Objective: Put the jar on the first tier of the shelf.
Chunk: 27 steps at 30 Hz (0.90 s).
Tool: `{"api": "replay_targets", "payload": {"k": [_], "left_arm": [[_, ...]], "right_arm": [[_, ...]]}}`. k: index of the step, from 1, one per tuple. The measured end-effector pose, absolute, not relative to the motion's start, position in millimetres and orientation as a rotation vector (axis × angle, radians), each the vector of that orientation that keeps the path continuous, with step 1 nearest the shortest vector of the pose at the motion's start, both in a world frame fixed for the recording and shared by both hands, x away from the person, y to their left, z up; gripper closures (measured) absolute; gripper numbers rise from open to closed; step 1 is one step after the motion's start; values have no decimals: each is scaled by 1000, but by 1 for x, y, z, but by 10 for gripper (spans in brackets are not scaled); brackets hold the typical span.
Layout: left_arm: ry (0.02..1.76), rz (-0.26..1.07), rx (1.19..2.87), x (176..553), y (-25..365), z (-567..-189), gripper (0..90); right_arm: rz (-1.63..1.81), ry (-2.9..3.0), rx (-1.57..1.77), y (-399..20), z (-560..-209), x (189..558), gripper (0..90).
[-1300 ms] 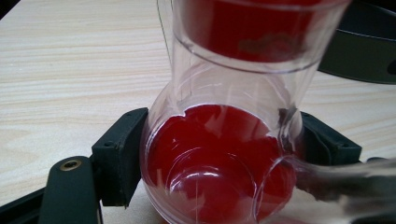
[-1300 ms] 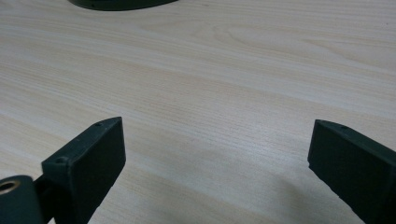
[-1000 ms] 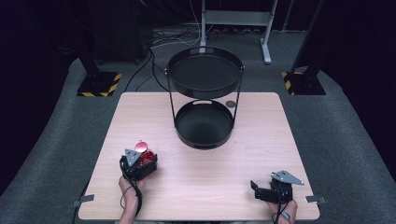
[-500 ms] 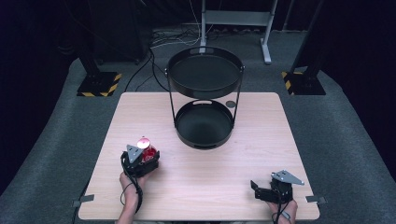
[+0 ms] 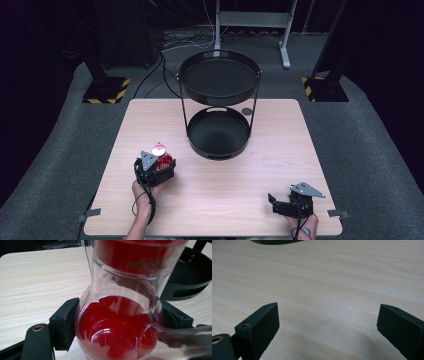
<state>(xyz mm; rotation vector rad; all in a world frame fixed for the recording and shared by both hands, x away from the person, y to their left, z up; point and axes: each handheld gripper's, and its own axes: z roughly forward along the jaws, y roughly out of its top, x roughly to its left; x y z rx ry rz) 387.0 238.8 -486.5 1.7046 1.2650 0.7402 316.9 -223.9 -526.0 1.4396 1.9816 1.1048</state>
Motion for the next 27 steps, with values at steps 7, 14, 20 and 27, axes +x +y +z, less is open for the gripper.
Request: {"api": "replay_targets", "payload": {"k": [7,14,20,27], "left_arm": [[1240,736,1716,391,232,-482,258],[1225,730,1721,393,228,-479,258],[1214,731,1728,396,225,-477,258],[1204,724,1731,399,221,-474,258]], "right_arm": [[1103,1985,1441,-224,-526,317,38],[1102,1984,1440,-224,-526,317,39],[1101,1984,1440,-224,-526,317,39],[1098,1985,1441,-223,-526,317,39]]}}
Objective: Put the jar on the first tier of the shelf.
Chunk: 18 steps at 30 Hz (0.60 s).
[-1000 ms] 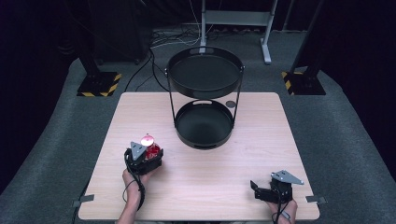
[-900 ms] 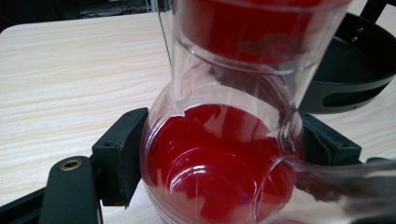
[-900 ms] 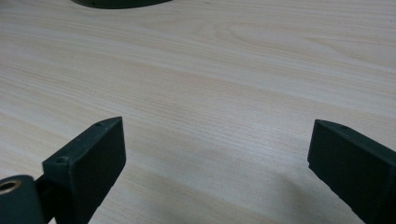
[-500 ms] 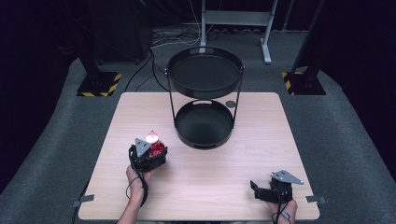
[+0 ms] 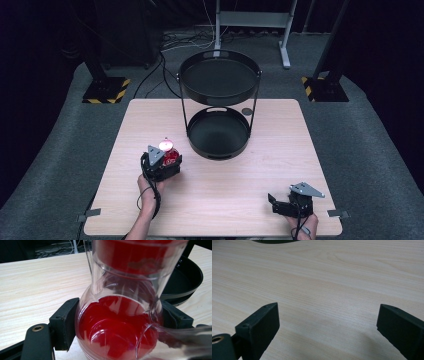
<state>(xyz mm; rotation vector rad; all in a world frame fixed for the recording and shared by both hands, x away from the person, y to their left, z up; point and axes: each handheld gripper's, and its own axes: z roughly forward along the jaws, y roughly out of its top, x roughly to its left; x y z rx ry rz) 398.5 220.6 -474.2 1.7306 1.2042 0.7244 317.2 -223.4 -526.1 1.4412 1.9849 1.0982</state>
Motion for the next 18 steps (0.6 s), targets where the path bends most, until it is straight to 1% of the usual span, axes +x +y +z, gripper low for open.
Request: {"api": "replay_targets", "payload": {"k": [18], "left_arm": [[1173,714,1744,409,208,-466,258]], "right_arm": [[1096,1984,1443,-223,-526,317,41]]}}
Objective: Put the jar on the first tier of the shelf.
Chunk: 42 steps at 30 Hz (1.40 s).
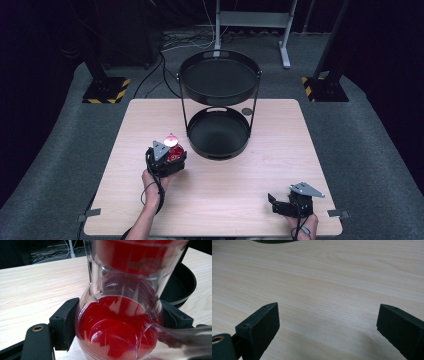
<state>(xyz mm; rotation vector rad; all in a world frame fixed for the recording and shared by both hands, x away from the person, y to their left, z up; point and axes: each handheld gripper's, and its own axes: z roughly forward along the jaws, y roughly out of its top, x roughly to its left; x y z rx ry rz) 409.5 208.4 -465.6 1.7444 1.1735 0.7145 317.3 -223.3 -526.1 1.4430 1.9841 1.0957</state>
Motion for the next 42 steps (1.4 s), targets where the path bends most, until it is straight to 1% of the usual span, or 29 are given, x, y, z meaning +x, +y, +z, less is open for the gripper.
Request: {"api": "replay_targets", "payload": {"k": [24,42], "left_arm": [[1125,708,1782,422,187,-459,258],[1083,696,1811,440,166,-453,258]], "right_arm": [[1097,1987,1443,-223,-526,317,42],[1094,1993,1440,-223,-526,318,42]]}}
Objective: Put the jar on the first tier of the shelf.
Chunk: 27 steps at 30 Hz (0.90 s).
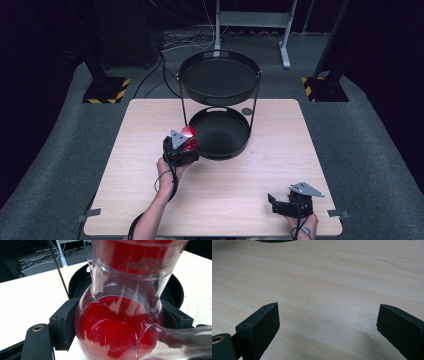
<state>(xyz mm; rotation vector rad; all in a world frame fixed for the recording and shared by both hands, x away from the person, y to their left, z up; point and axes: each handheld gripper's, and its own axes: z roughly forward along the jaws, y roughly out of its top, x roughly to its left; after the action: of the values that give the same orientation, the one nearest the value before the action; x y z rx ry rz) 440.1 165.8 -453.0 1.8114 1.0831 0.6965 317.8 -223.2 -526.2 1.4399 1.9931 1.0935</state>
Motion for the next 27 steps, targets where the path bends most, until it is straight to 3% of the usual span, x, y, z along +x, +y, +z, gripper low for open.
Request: {"api": "replay_targets", "payload": {"k": [27], "left_arm": [[1043,656,1851,467,139,-450,258]], "right_arm": [[1090,1994,1437,-223,-526,318,42]]}}
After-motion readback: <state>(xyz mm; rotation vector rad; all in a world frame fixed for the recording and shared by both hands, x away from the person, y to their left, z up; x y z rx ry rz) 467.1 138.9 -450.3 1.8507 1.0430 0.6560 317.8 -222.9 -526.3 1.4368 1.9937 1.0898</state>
